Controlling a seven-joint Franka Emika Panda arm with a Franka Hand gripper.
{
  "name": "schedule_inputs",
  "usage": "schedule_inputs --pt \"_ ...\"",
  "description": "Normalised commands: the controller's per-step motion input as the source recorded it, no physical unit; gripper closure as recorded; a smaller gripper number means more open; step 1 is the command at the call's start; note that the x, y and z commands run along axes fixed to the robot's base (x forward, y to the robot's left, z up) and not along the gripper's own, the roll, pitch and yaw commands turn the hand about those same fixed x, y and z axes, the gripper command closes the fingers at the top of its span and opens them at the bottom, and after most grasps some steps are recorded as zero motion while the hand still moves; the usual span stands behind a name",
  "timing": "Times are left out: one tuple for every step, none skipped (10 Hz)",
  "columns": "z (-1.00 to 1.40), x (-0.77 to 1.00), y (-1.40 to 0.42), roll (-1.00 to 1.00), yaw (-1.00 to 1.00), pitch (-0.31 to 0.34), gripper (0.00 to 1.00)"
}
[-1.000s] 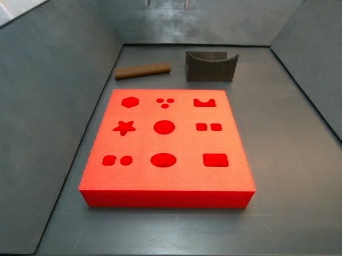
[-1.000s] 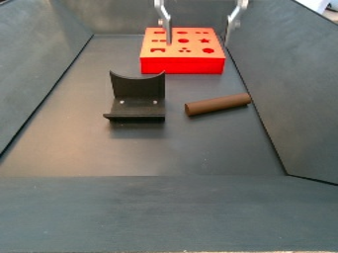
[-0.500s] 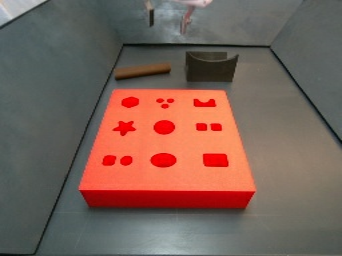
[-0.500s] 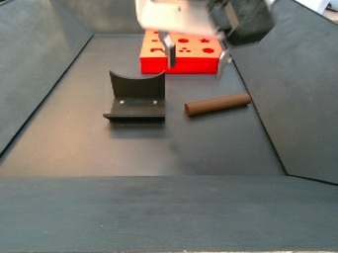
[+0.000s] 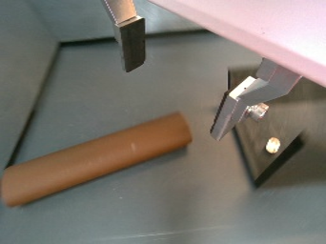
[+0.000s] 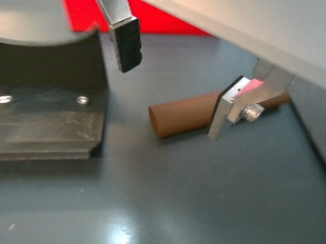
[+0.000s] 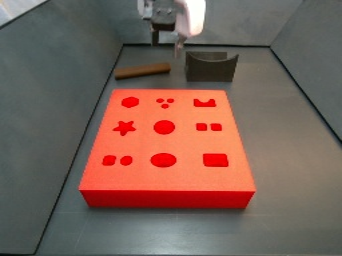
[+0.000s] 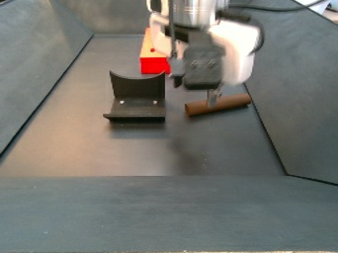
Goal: Pick up the oval object. Move up. Place the oval object on the fixture. Regrasp the oval object. Move to above the board. Insert the oval object.
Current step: Pick up the oval object.
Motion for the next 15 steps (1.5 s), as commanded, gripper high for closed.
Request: schedule_inputs --pt "-0.62 0.0 0.0 0.0 -1.0 0.0 0.0" --pt "-0.41 0.0 -0.04 -0.03 -0.99 0.0 0.0" --pt "0.0 0.25 -0.11 -0.03 -0.22 0.106 0.0" --pt "0.0 0.0 0.0 -0.01 0.0 0.0 0.0" --pt "-0.5 -0.29 -0.23 -0.02 -0.17 -0.094 0.0" --pt "-0.66 -0.38 -0.33 -0.04 -0.4 -0.143 0.0" --pt "-0.43 -0.3 -0.17 -0.03 -0.36 -0.091 0.0" --pt "0.03 0.0 0.0 0.0 0.0 0.009 0.0" --pt "0.0 0.0 0.0 -0.01 0.0 0.0 0.0" --pt "0.1 0.0 0.14 -0.19 0.0 0.0 0.0" --pt "0.01 0.0 0.14 -0.15 0.0 0.0 0.0" --pt "0.01 0.0 0.0 -0.07 0.0 -0.001 0.0" --pt "0.0 0.0 0.0 0.0 0.0 0.0 1.0" --pt "0.0 -0.07 -0.06 0.0 0.01 -0.034 1.0" --pt "0.0 0.0 0.0 0.0 0.0 0.0 1.0"
